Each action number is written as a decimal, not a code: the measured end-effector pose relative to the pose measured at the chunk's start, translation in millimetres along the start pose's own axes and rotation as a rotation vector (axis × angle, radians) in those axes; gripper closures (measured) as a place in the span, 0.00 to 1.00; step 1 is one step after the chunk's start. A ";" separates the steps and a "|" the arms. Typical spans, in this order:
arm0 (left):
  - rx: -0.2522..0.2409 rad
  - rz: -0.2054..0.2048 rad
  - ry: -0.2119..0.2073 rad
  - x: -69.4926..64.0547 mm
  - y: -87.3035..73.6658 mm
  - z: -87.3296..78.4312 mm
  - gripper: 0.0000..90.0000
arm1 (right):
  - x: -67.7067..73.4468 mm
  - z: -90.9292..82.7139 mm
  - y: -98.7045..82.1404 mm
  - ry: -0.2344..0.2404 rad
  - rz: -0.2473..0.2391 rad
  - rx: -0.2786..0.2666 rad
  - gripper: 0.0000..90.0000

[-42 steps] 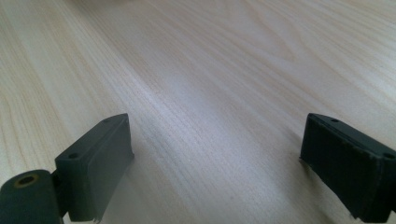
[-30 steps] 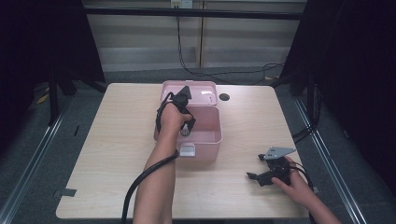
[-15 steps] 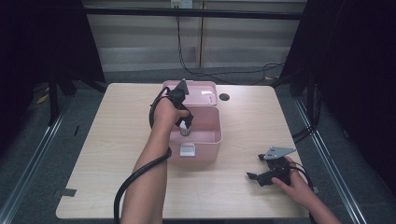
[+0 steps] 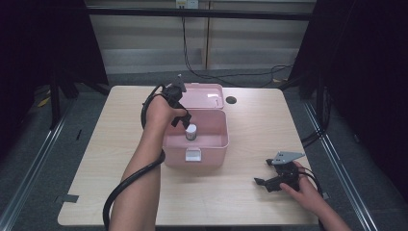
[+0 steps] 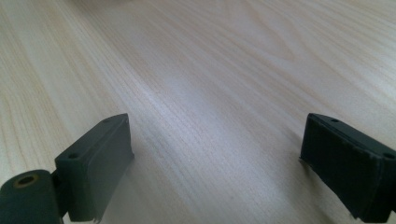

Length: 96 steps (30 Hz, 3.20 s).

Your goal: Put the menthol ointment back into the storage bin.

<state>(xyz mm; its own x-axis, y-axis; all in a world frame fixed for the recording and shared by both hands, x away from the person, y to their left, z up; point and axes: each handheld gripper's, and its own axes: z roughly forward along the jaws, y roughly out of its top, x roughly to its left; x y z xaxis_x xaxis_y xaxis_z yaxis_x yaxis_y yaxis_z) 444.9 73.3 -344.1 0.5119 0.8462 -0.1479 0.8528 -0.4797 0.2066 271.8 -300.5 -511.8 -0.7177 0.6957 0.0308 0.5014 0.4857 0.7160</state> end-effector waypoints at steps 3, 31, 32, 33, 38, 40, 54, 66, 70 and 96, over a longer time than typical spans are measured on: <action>-0.006 -0.003 0.000 2.1 -3.0 -5.9 0.25 | 0.0 -0.2 0.0 -0.004 -0.001 0.001 0.09; -0.028 -0.059 -0.009 34.9 -44.0 -32.1 0.24 | -0.1 0.0 0.0 0.001 0.000 0.000 0.09; -0.030 -0.058 -0.009 36.9 -46.0 -33.0 0.24 | -0.1 0.0 0.0 0.001 0.000 0.000 0.09; -0.031 -0.062 -0.011 38.6 -48.3 -34.1 0.24 | 0.0 -0.1 0.0 -0.001 0.000 0.001 0.09; -0.040 -0.080 -0.010 48.0 -60.2 -37.5 0.24 | -0.1 0.0 0.0 0.001 0.001 0.000 0.09; -0.046 -0.095 -0.008 51.9 -65.1 -38.8 0.24 | 0.0 0.0 0.0 0.001 0.002 0.000 0.09; -0.058 -0.118 -0.013 73.4 -96.2 -38.5 0.24 | -0.2 -0.1 0.0 -0.002 -0.001 0.000 0.09; -0.055 -0.104 -0.007 86.8 -121.4 -17.3 0.23 | -0.1 0.1 -0.1 0.000 0.000 -0.002 0.09; -0.062 -0.086 -0.001 89.3 -128.5 -9.5 0.23 | 0.0 0.0 -0.1 -0.003 0.000 -0.001 0.09; -0.100 0.033 -0.009 83.3 -162.1 52.7 0.23 | 0.0 -0.1 -0.2 0.000 -0.001 0.001 0.09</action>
<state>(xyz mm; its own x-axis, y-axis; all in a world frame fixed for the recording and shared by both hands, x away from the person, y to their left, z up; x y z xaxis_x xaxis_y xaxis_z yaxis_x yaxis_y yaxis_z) 354.7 209.3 -440.9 0.5409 0.8280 -0.1480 0.8211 -0.4816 0.3065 271.6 -300.6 -511.9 -0.7180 0.6953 0.0304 0.5016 0.4867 0.7153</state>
